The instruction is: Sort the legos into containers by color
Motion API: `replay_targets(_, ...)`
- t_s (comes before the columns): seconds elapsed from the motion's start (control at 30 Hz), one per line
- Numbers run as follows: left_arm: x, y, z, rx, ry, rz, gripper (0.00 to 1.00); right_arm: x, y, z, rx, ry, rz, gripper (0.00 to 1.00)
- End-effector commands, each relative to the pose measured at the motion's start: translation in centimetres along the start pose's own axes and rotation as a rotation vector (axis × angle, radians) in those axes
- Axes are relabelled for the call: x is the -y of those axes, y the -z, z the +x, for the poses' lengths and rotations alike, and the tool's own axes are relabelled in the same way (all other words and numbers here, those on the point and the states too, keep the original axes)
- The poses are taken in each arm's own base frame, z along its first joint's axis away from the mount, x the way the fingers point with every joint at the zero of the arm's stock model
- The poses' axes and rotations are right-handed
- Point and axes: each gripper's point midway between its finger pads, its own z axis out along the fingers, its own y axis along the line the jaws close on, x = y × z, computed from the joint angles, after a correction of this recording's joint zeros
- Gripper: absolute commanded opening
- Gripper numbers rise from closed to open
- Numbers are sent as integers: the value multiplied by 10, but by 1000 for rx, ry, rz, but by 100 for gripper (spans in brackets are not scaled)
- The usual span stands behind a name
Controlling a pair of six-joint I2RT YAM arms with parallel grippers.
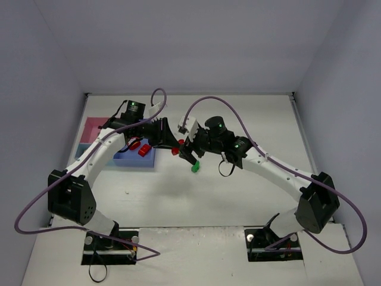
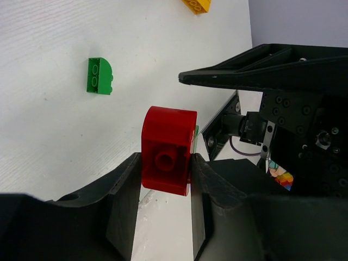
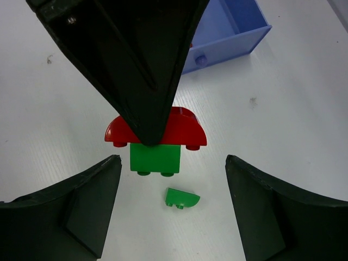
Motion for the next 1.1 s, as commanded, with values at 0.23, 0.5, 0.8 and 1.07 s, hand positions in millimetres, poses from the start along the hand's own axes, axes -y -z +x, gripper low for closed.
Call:
replay_targets(0.23,33,2,-14,46,-79,77,0,7,-3,-37,89,50,1,58)
replay_targets(0.5,28,3,-14,45,-88,56,0,6,-2,-24,64,36,14,0)
replay_targets(0.8,11,25,-33,90,-80,-11,0,4,4,30,-44,1,65,0)
replay_targets(1.07,-19,62,-51,167,-58,-113,0,9,17,62,-97,-46,116,0)
